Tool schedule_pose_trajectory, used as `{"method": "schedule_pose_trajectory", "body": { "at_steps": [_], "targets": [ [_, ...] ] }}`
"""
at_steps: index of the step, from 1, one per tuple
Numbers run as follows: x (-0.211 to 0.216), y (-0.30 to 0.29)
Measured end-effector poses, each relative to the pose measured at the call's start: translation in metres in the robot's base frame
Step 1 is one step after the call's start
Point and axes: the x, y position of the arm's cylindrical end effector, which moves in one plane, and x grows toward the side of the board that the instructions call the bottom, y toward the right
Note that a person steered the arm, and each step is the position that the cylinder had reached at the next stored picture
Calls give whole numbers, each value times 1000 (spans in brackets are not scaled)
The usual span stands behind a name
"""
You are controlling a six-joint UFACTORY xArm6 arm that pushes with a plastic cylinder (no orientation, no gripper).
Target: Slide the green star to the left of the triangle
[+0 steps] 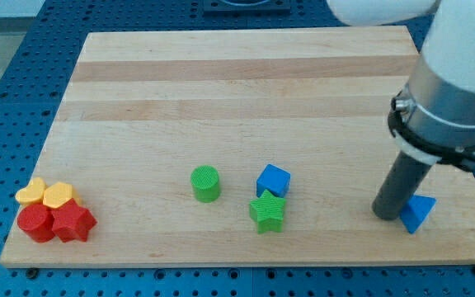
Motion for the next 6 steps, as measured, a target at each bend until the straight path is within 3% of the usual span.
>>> {"method": "schedule_pose_trajectory", "body": {
  "at_steps": [2,3,5,6],
  "targets": [
    [55,-39],
    [56,-63],
    [47,-214],
    [7,-219]
  ]
}}
